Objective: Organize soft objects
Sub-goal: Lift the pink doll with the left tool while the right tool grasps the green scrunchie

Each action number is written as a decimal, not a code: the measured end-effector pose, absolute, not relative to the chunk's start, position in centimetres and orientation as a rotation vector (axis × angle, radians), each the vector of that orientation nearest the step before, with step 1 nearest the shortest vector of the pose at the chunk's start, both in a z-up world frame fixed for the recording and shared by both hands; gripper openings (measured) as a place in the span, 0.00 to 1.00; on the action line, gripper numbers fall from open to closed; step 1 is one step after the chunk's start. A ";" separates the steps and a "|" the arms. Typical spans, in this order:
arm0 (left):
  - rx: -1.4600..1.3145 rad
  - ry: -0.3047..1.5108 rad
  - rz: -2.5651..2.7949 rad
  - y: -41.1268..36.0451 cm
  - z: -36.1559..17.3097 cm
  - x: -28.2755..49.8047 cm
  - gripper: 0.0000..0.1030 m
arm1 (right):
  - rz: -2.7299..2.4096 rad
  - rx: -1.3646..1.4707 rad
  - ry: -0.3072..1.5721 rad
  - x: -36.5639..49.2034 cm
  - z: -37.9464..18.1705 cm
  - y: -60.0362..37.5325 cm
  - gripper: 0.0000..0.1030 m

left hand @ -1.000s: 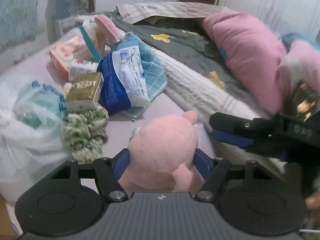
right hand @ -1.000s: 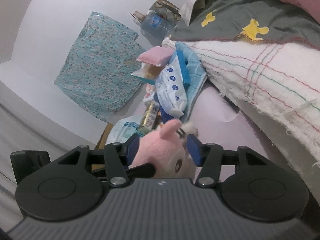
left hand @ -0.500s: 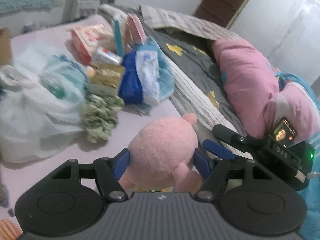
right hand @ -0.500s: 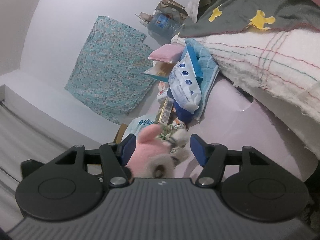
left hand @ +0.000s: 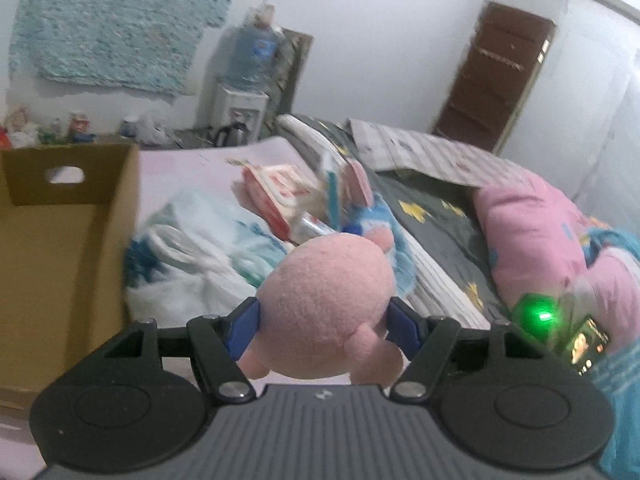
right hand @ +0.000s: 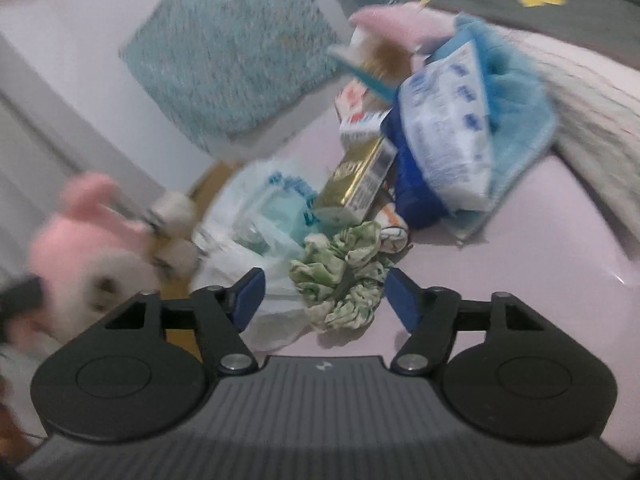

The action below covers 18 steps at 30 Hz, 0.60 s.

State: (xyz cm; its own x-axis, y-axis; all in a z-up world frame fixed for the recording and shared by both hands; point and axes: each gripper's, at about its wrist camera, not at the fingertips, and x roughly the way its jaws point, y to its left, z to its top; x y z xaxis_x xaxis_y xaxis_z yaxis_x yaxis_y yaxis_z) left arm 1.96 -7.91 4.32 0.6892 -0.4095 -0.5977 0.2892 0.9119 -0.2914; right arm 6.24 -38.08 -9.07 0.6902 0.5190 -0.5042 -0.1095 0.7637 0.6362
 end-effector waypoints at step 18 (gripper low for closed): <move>-0.238 0.691 -0.297 -1.3 4.1 2.6 0.68 | 0.260 0.481 0.791 8.7 -11.0 -33.7 0.25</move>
State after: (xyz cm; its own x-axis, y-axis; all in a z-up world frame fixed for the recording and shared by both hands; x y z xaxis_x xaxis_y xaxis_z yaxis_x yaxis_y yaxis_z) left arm 2.61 -1.30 4.07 0.7313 -0.3451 -0.5884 0.1892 0.9314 -0.3111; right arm 8.71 -33.74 -10.96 0.6791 0.3975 -0.6171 -0.0457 0.8620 0.5049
